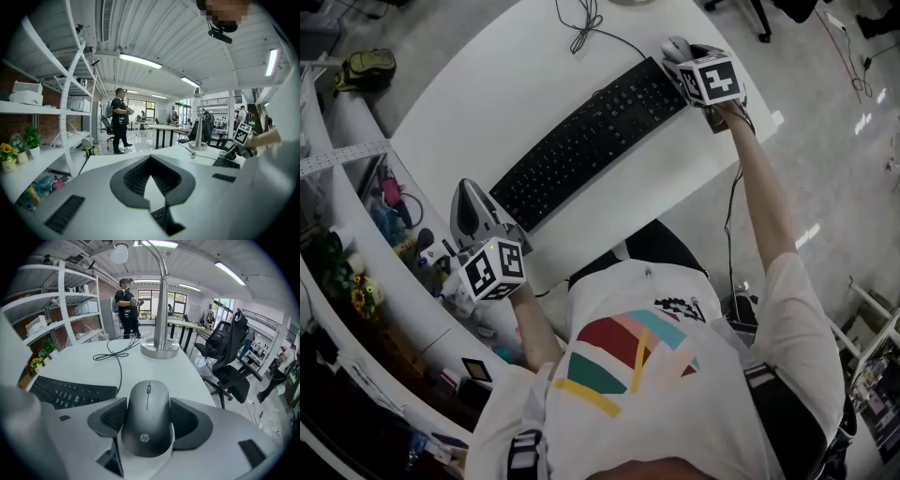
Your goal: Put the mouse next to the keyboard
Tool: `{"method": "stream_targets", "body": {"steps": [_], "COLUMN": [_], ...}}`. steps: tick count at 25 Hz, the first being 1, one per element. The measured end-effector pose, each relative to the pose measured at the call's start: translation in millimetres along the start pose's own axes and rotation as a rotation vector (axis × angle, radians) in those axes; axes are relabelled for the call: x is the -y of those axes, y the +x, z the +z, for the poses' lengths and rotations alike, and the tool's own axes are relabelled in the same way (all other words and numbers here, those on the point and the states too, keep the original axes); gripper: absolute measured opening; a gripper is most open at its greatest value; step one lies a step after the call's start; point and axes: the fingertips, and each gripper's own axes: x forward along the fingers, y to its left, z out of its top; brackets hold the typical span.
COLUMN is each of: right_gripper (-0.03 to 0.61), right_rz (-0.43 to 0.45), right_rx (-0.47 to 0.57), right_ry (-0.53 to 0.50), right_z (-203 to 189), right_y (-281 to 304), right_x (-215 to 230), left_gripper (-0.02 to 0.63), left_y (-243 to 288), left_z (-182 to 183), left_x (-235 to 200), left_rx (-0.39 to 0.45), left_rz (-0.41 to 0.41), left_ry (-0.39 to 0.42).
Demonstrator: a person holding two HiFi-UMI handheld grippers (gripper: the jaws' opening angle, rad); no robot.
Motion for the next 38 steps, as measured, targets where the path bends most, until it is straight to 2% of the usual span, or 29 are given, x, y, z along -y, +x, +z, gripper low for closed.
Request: {"method": "stream_targets", "body": {"steps": [4, 15, 18, 22, 28, 31, 34, 36, 37, 38], "right_gripper": [0.301, 0.302, 0.302, 0.302, 0.302, 0.302, 0.300, 0.189, 0.092, 0.033], "right_rz": [0.005, 0.063, 0.039, -0.055, -0.075, -0.052, -0.030, -0.053, -0.061, -0.055], "right_rx": [-0.018, 0.005, 0.018, 0.039, 0.119, 0.176, 0.293, 0.377, 0.426, 0.480], "right_ry": [0.022, 0.082, 0.096, 0.092, 0.102, 0.114, 0.092, 0.078, 0.085, 0.097], "right_z": [-12, -14, -15, -11, 24, 47, 78, 91, 98, 106], "right_y": [1, 5, 8, 1, -43, -72, -107, -133, -149, -165], "right_x": [6, 12, 14, 27, 15, -1, -27, -47, -59, -74], "left_gripper": [0.043, 0.043, 0.043, 0.043, 0.043, 0.043, 0.043, 0.043, 0.043, 0.043], "left_y": [2, 2, 0, -5, -8, -12, -17, -22, -25, -27], "left_z": [-6, -7, -6, 1, 24, 39, 56, 69, 77, 85], "left_x": [3, -10, -14, -17, -27, -22, -10, 0, 6, 13], "left_rx": [-0.021, -0.025, -0.017, 0.006, 0.075, 0.119, 0.168, 0.204, 0.220, 0.235], "left_rz": [-0.024, 0.000, 0.007, 0.011, -0.010, -0.038, -0.079, -0.107, -0.123, -0.141], "left_ry": [-0.003, -0.032, -0.038, -0.053, -0.082, -0.071, -0.093, -0.100, -0.094, -0.086]}}
